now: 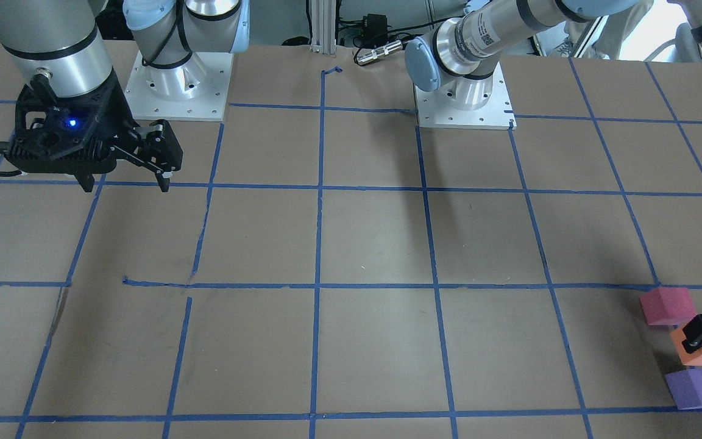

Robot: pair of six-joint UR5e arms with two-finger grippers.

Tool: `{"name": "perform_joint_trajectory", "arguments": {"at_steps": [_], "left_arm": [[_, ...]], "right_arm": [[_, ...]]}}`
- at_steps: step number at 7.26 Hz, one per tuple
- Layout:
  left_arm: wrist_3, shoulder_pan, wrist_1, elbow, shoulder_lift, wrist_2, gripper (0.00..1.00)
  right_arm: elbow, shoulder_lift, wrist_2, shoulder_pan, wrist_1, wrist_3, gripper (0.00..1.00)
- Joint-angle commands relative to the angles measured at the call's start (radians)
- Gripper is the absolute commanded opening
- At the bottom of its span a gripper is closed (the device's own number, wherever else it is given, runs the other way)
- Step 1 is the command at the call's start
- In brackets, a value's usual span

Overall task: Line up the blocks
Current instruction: 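Carry the orange cube toward the purple and pink cubes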

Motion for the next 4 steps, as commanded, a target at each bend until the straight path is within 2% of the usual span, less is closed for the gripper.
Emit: {"name": "perform_joint_trajectory", "arguments": {"at_steps": [1,4], "left_arm": [[-0.002,0.002,-0.007,0.001,-0.018,0.023,0.00],[0.000,0.003,-0.013,-0.002,-0.022,0.024,0.00]], "right_arm": [[0.000,-0.001,0.000,0.000,0.000,0.000,1.00],[0.000,-0.005,0.000,0.000,0.000,0.005,1.00]]}}
